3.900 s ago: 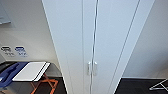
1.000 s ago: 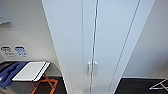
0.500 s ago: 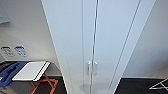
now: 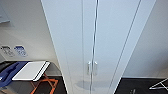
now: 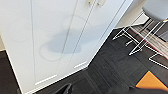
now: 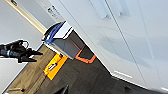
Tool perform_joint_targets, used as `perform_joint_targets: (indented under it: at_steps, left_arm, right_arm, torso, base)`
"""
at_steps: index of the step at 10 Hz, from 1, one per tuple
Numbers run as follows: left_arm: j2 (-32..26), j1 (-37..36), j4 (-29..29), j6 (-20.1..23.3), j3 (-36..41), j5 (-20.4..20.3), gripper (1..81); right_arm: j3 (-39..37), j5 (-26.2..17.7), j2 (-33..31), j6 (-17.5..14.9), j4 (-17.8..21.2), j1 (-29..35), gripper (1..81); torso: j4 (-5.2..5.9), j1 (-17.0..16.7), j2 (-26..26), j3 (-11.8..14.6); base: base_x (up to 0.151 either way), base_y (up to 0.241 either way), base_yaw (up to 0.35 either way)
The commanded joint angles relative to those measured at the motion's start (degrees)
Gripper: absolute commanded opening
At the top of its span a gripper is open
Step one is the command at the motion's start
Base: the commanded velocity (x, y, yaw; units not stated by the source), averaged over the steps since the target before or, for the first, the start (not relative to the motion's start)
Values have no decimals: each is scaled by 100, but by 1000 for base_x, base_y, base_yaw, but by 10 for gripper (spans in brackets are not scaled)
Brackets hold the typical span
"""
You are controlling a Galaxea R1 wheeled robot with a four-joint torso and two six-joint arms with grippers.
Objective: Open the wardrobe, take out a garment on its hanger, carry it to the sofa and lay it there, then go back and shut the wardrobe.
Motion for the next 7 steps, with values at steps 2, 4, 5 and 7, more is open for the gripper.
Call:
perform_joint_targets:
  at_steps: [2, 4, 5, 7]
  left_arm:
    - [115, -1191, -146, 10, -207, 573, 811]
    - [344, -1437, -198, 10, -409, 766, 811]
    - [440, -1525, -198, 10, -471, 828, 811]
    - [590, -1701, -190, 10, -549, 784, 811]
  right_arm:
    - [-67, -562, 77, 220, 72, 1323, 811]
    - [-181, -677, 183, 316, 81, 1622, 811]
    - [-278, -712, 218, 325, 90, 1745, 811]
    - [-567, -835, 332, 422, 99, 1956, 811]
  torso:
    - [0, 2, 0, -2]
    - [0, 4, 2, -5]
    - [0, 6, 2, -7]
    - [0, 6, 5, -9]
  base:
    - [0, 0, 0]
    - [0, 0, 0]
    - [0, 0, 0]
    - [0, 0, 0]
